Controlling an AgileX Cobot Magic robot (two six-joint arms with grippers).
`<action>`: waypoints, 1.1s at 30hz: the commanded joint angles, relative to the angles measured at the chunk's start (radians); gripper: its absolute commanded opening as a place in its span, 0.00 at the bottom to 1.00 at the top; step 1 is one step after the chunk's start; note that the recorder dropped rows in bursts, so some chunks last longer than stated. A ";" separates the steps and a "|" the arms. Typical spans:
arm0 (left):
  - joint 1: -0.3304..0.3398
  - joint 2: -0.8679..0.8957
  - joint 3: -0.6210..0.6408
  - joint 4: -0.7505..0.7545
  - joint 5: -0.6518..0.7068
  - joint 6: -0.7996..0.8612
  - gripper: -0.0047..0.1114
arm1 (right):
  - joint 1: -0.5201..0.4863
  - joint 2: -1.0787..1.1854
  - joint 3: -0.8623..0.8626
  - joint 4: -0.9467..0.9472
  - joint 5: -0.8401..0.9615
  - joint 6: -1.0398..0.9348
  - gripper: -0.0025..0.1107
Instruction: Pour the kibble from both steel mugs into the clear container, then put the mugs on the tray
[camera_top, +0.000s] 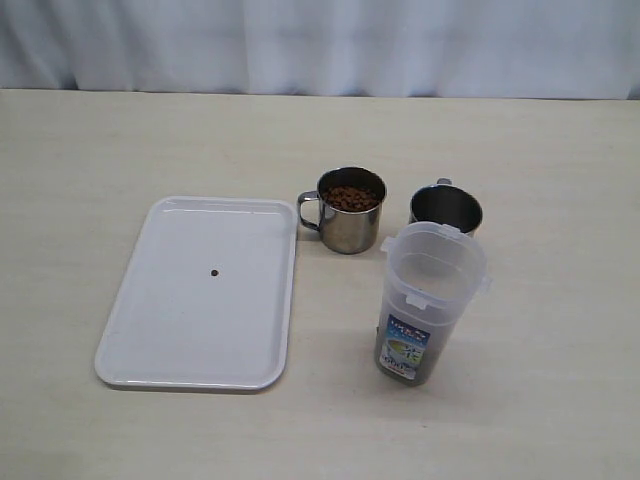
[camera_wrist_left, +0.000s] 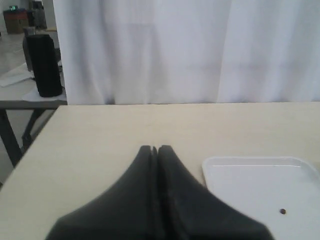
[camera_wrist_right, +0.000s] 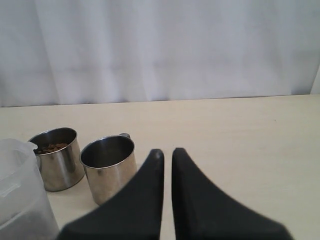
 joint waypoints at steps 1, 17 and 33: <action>0.001 -0.002 0.003 0.079 -0.134 0.024 0.04 | 0.003 -0.004 0.003 -0.010 0.002 -0.008 0.06; 0.001 0.669 0.003 0.734 -0.873 -0.542 0.04 | 0.003 -0.004 0.003 -0.010 0.002 -0.008 0.06; -0.016 1.920 -0.569 1.177 -1.408 -0.559 0.04 | 0.003 -0.004 0.003 -0.010 0.002 -0.008 0.06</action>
